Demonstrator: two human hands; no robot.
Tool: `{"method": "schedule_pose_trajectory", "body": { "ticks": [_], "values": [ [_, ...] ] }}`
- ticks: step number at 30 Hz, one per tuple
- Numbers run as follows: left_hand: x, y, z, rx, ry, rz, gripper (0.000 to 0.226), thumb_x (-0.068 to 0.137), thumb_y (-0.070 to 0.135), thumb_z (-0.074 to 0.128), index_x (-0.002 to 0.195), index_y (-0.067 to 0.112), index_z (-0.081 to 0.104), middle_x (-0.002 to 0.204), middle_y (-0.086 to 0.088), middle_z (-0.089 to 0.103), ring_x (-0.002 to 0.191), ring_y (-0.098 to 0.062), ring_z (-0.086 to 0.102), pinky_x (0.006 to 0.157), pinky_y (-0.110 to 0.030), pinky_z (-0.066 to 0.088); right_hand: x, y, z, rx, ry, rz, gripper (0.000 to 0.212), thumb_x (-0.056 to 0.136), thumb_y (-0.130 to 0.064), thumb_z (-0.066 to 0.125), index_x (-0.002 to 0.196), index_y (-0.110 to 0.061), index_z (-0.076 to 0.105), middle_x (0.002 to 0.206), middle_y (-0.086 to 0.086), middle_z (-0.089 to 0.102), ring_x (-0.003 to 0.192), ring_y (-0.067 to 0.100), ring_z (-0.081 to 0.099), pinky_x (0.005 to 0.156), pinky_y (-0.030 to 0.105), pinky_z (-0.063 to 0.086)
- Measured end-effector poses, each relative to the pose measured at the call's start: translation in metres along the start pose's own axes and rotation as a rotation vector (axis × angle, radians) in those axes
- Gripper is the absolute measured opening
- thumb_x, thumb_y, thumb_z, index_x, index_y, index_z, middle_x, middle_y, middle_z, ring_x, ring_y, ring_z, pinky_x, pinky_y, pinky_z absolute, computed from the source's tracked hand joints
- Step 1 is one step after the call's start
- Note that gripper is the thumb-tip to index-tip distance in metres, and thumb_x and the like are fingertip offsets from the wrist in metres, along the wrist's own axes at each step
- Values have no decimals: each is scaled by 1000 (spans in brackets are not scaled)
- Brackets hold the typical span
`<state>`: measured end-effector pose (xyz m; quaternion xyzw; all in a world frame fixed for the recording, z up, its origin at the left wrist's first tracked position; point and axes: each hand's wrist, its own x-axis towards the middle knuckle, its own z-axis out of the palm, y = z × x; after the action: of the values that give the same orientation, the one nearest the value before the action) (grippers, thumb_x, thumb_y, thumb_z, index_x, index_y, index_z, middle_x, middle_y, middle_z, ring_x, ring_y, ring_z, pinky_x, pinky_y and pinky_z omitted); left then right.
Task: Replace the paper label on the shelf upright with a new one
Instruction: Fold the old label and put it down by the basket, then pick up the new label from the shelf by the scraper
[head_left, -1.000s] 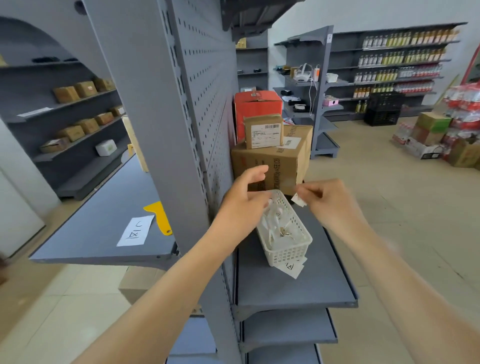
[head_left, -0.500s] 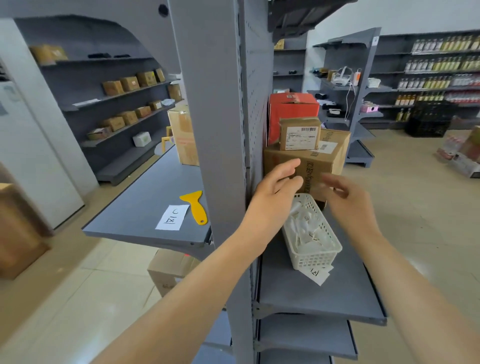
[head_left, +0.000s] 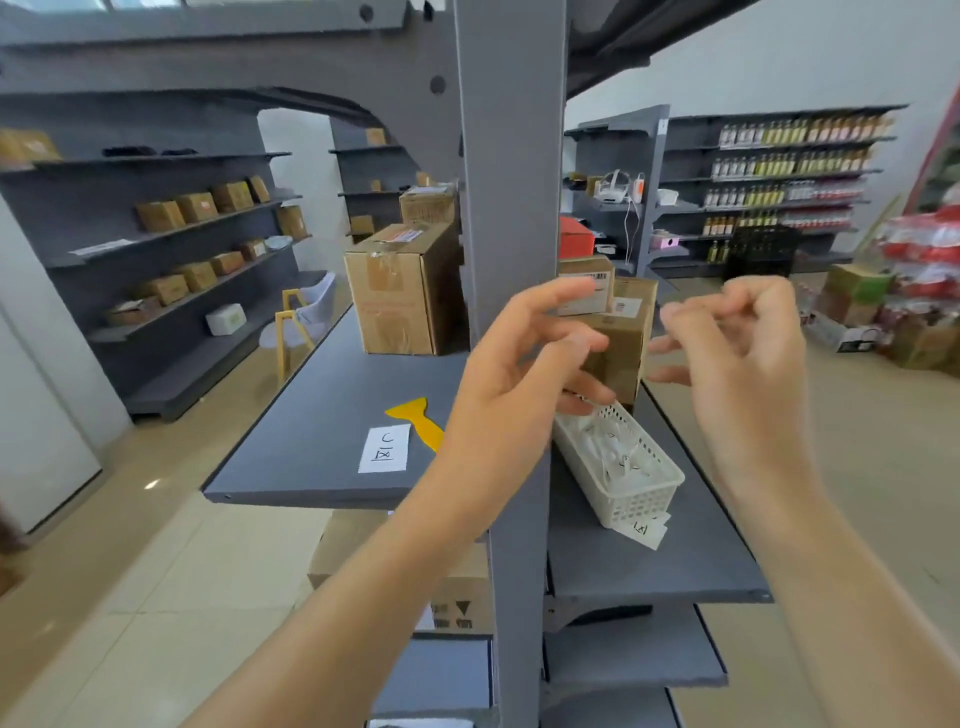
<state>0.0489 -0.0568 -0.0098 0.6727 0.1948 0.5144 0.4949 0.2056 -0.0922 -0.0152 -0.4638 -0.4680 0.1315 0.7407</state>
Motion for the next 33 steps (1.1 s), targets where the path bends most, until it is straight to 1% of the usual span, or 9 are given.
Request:
{"method": "schedule_pose_trajectory", "body": {
  "ticks": [2,6,12,16,19,22,24,27,33],
  "values": [
    [-5,9,-28,16,57,42,31,99,4,52,122,23,62,92,-2,67,65,-17,70,69,-30,60,-13,-13,23,-9,-21,-44,26,90,-15,63,87,-27,41,85,-3,60,74,15,65,57,23,57],
    [-9,14,-89,51,191,20,30,98,4,52,120,21,64,89,-3,67,67,-18,68,66,-28,56,-32,-26,71,-45,-92,-102,26,90,-13,63,88,-30,44,85,-2,58,80,35,67,59,27,58],
    [-7,5,-164,193,368,-52,32,94,12,51,113,32,66,83,12,69,74,-8,66,71,-25,54,-48,-22,136,-184,-203,-94,21,89,-16,65,97,-34,56,95,-7,67,87,22,74,80,53,61],
    [0,-19,-192,293,404,-134,32,94,19,53,114,42,63,98,1,70,87,-14,65,80,-31,55,-41,-6,171,-280,-281,0,23,91,-11,64,108,-26,59,105,-7,66,90,19,71,82,35,60],
    [6,-39,-204,336,388,-231,35,98,17,52,129,33,59,95,6,64,77,-3,59,64,-16,51,-30,12,189,-351,-339,62,29,92,-12,62,116,-27,57,115,-6,65,96,12,67,74,18,49],
    [9,-58,-217,419,380,-288,36,100,18,51,133,29,57,93,8,64,72,-3,57,55,-16,48,-22,36,204,-413,-382,116,33,92,-16,61,122,-29,56,119,-9,63,98,6,64,73,20,47],
    [11,-73,-224,505,368,-320,37,97,18,53,133,27,59,97,7,65,76,-5,59,65,-24,51,-19,54,209,-446,-396,141,33,92,-17,60,123,-29,56,120,-8,62,97,10,65,77,28,50],
    [15,-94,-232,710,312,-342,37,93,22,60,131,25,63,117,4,65,101,-12,62,85,-30,51,-15,82,213,-534,-455,181,38,92,-17,60,128,-29,58,122,-7,61,102,16,62,83,32,48],
    [20,-130,-238,999,116,-412,43,90,42,66,130,25,66,127,-5,61,121,-28,53,97,-33,43,-23,116,213,-920,-692,164,51,95,-29,64,145,-23,54,138,4,57,131,30,41,106,37,35]
  ]
}}
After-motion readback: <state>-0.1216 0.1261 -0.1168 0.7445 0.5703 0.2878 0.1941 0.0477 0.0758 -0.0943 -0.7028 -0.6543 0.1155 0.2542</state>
